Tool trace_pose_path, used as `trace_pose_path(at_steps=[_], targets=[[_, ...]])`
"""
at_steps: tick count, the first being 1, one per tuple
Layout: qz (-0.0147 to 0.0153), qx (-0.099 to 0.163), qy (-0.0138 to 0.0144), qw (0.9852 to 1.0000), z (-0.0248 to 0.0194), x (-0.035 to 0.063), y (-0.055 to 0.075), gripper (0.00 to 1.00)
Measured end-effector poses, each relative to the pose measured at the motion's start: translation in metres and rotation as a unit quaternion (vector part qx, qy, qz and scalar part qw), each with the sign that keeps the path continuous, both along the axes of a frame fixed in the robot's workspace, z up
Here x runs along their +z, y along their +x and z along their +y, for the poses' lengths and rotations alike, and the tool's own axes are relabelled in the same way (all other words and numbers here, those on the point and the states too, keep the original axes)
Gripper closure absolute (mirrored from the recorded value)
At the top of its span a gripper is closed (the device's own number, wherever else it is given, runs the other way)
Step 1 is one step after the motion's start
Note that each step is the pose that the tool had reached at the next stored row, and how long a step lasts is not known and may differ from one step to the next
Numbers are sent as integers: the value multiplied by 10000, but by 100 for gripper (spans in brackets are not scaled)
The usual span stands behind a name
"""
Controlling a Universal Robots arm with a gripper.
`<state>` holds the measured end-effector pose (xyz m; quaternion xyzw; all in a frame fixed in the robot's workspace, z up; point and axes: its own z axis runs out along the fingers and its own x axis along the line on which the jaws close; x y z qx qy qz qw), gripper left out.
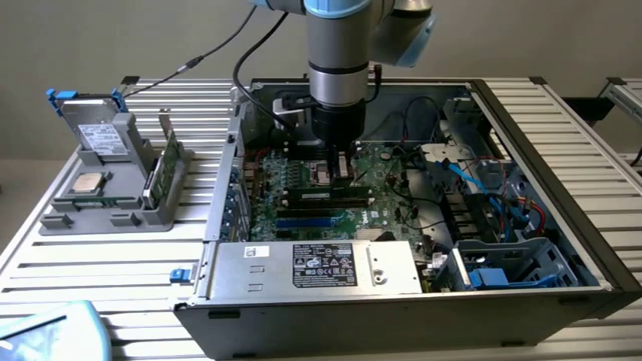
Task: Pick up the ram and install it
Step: 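Insert the ram into the slot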
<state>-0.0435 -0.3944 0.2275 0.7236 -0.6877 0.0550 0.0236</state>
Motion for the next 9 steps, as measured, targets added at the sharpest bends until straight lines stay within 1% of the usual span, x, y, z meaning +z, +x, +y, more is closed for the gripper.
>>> trace_pose_path(at_steps=[2, 9], targets=[[0, 0, -9, 10000, 9, -4, 0, 86], [0, 0, -12, 10000, 30, -13, -2, 86]])
